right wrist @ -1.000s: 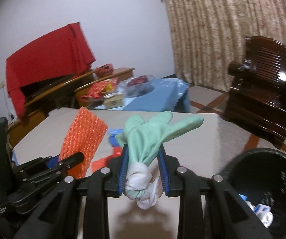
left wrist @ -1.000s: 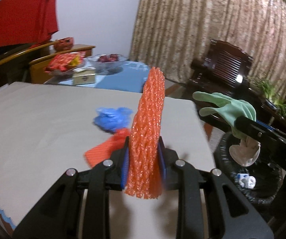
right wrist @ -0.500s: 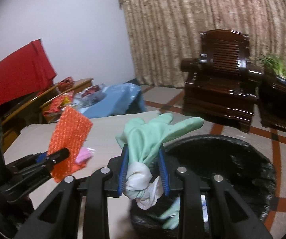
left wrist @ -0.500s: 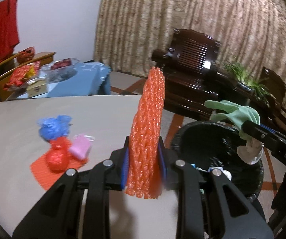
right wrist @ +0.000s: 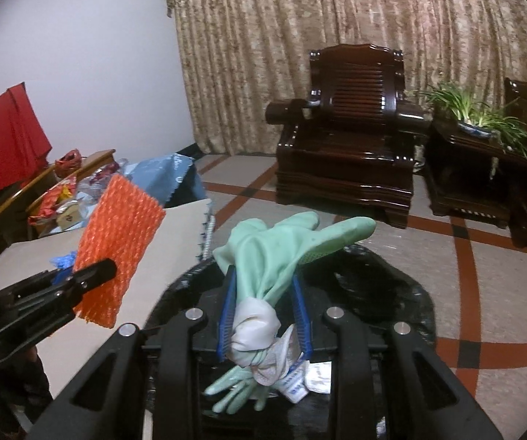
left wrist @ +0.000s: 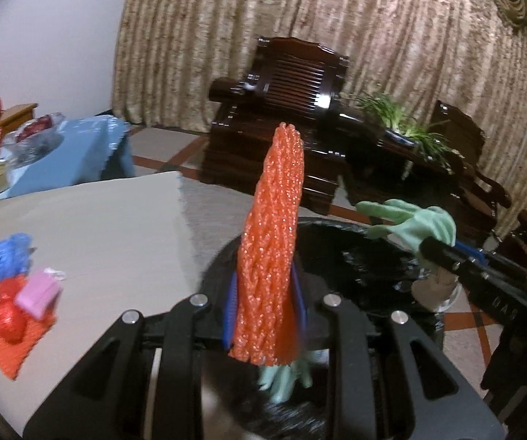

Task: Collect trash
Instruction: 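Carry the orange net and green glove over the black bin and release both, then grasp the red plastic bag with the left tool while the right tool grasps the pink bag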

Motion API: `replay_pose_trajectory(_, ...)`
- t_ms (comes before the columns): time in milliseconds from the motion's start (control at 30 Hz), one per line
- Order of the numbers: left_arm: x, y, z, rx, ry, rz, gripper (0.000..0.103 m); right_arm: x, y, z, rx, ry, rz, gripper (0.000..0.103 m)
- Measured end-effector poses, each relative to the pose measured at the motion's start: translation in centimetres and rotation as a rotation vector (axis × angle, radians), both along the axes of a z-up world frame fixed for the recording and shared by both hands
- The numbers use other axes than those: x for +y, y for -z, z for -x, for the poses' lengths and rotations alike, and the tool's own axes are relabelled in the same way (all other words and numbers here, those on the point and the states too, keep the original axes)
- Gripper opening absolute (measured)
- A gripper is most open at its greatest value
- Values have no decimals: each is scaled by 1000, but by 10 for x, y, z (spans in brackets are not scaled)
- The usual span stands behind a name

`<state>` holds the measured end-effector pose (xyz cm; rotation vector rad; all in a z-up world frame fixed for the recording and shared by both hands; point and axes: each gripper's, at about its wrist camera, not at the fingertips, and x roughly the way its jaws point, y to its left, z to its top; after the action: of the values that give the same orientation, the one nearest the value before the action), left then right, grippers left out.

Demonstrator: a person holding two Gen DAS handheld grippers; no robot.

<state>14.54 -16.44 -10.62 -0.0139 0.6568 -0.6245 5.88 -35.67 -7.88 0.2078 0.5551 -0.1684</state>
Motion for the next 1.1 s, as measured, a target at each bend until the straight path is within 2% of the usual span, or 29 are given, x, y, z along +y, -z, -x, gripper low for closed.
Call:
replay_pose_trajectory(33,-6,2,-1,3,15,9,29,-3,3,0,9,2,1,29)
replay_pose_trajectory(100,-15,3,-2,13,46,30,51,-10,8,1,25,18,3,33)
replay_pose_trajectory(133,-17,4,-3,13,53,42,66,-12,10,1,28,27,4,41)
replay_pose_trajectory(167,-17,4,-2,13,57,54,71,-14,11,3,27,39,8,45)
replay_pose_trajectory(233,-17,5,-3,18,63,64,73,-17,12,7,21,55,11,61)
replay_pose_trajectory(267,-15,5,-2,17,60,66,77,-20,12,10,17,60,12,64)
replay_pose_trajectory(333,-6,6,-1,12,30,60,82,-21,11,13,8,76,19,85)
replay_pose_trajectory(433,11,5,-1,11,-8,53,87,-17,7,17,-11,89,23,98)
replay_pose_trajectory(633,52,-4,3,-22,-104,20,93,4,0,15,-22,46,14,98)
replay_pose_trajectory(900,124,-10,14,-82,-261,-50,93,54,2,-11,-21,-79,4,98)
replay_pose_trajectory(1100,182,-6,15,-90,-389,-99,93,100,8,-36,-16,-185,10,98)
